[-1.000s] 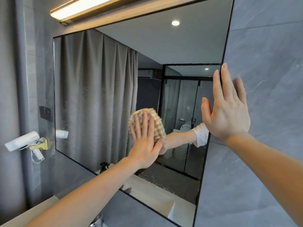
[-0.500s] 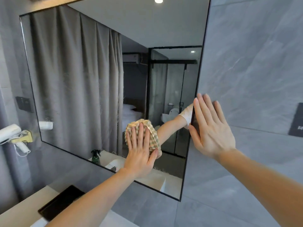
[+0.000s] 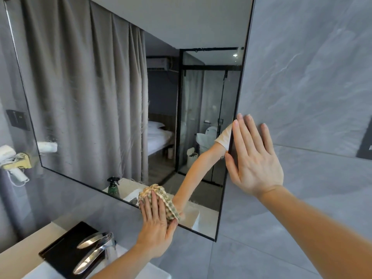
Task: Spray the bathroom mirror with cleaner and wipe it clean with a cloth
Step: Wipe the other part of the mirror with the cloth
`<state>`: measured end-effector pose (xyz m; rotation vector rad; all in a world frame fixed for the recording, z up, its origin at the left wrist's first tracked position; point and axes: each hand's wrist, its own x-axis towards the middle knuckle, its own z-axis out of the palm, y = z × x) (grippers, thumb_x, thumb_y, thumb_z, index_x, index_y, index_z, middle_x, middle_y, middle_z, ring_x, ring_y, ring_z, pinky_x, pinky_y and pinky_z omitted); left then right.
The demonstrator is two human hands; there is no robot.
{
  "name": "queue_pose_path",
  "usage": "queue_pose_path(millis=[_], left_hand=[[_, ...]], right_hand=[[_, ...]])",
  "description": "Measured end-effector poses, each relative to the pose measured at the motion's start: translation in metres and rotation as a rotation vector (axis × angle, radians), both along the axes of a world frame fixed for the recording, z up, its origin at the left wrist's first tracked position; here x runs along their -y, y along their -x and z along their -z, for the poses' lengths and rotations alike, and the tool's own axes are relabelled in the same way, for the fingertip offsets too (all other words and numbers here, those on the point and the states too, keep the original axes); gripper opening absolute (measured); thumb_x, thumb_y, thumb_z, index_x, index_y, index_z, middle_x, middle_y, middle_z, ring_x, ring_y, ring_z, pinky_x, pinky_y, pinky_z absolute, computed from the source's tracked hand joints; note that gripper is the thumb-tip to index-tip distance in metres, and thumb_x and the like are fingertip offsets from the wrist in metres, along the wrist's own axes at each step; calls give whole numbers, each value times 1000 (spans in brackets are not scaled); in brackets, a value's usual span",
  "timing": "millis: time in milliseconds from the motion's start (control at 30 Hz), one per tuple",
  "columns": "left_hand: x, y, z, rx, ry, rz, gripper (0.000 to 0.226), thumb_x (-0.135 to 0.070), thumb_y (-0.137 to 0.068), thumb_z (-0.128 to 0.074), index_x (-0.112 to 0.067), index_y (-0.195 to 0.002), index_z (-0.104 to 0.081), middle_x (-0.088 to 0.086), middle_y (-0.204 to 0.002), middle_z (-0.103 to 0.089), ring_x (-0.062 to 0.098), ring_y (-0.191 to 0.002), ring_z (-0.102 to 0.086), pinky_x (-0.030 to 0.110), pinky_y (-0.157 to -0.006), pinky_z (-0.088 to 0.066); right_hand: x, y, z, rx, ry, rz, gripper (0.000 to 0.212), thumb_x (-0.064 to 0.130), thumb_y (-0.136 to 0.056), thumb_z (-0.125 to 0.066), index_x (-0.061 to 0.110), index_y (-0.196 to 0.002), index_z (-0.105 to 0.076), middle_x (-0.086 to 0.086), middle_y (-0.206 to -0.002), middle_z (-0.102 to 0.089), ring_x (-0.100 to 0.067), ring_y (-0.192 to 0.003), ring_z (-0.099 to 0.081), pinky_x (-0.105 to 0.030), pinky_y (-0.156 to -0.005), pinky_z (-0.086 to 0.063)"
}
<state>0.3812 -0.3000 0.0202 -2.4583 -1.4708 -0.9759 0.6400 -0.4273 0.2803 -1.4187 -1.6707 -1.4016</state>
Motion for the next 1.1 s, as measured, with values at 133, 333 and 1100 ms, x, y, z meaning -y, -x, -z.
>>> queue_pose_path(millis=[133,333,1100], left_hand=[[10,-9,-16,39,-6,3,92,-64,-106,-16,3,-165,7,30,-173,8,52,-158,6,67,-117,-10],[38,-62,-122,-82,-335,171,90,-61,-105,-35,-9,-168,2,21,-176,-1,56,-157,-11,74,-119,-12],[49,-102,-499,32,-496,142,72,-54,-107,-12,-28,-164,23,-3,-170,37,32,-156,34,64,-127,11]], right_hand=[[0,1,0,0,-18,-5,77,36,-107,-47,-1,-166,-17,-17,-176,-16,-32,-165,-12,-54,-134,-10],[3,1,-2,0,-10,-11,72,34,-107,-44,0,-166,-20,-17,-175,-18,-32,-164,-14,-54,-134,-11],[1,-2,-1,-43,-30,-95,61,21,-103,-42,1,-160,-38,-11,-173,-31,-27,-162,-26,-49,-129,-22]])
